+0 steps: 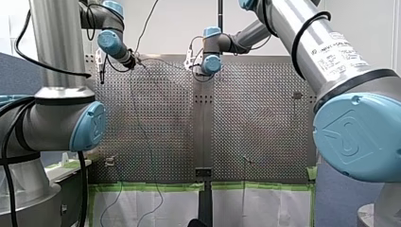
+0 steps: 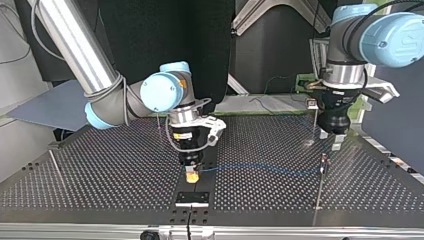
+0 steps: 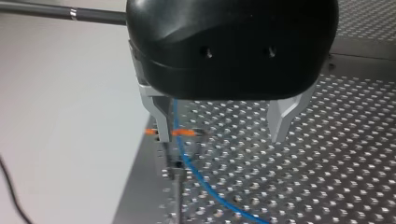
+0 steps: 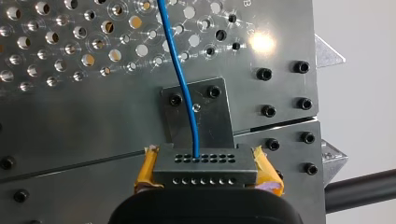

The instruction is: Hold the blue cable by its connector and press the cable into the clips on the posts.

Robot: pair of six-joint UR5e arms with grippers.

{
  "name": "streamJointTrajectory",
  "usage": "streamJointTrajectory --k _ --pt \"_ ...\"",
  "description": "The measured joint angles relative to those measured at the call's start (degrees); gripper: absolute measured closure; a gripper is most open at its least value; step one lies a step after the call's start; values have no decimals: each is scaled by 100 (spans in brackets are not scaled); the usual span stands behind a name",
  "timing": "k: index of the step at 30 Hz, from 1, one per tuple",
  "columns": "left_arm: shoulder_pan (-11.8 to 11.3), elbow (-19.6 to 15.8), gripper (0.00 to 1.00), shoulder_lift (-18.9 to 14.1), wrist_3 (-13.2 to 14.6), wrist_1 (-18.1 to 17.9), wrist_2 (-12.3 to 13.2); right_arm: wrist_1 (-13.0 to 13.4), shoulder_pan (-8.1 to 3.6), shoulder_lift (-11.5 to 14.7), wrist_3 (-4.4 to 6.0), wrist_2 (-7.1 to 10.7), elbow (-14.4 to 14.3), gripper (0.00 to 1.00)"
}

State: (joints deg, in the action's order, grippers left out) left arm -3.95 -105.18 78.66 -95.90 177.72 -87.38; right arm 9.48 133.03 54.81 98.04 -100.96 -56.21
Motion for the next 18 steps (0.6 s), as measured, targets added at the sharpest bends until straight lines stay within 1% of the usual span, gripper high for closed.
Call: streamJointTrajectory --k 5,18 --pt "69 53 1 27 253 82 -49 2 0 0 -3 -3 -1 100" --pt "191 196 1 7 861 50 -55 2 0 0 -3 -11 -1 100"
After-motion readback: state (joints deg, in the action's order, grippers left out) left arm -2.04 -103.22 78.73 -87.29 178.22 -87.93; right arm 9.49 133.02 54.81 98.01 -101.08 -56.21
